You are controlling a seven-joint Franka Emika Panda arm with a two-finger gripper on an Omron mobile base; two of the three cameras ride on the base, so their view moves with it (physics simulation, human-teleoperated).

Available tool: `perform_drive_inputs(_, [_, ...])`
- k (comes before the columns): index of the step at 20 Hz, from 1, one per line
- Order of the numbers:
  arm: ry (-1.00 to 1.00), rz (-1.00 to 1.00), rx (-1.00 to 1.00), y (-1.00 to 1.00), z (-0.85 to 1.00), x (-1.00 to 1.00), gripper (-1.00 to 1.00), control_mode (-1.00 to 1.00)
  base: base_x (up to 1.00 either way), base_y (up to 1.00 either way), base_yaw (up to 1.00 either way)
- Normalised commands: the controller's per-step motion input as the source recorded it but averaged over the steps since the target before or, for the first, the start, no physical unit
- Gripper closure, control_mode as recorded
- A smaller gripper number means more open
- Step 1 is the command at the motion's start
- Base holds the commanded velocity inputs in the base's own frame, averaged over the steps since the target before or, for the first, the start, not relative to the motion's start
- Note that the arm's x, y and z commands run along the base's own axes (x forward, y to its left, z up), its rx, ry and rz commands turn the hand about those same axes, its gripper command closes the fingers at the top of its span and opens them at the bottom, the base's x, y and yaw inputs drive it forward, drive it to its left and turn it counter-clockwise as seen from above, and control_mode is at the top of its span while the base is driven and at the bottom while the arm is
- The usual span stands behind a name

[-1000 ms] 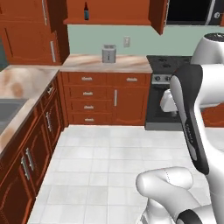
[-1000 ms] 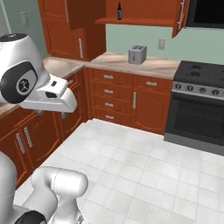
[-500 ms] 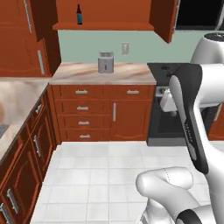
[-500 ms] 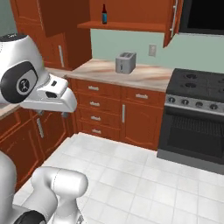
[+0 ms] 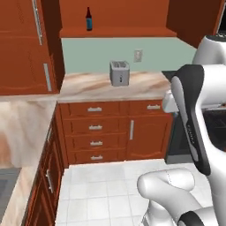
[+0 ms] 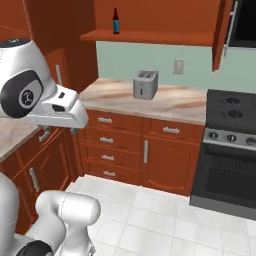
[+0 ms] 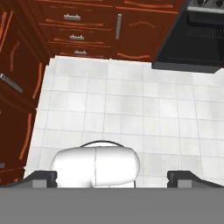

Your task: Get the candle and the beer from the cabinet and move them to the dining counter.

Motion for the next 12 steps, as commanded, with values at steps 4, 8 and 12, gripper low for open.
perform_drive_inputs(4, [0.0, 0.0, 0.0, 0.0, 0.0, 0.0, -1.0, 1.0, 1.0, 0.45, -0.18])
perform_drive_inputs(8, [0.0, 0.0, 0.0, 0.0, 0.0, 0.0, -1.0, 1.0, 0.98, -0.01, -0.08])
perform_drive_inputs(12, [0.0, 0.0, 0.0, 0.0, 0.0, 0.0, -1.0, 1.0, 0.93, 0.0, -0.13])
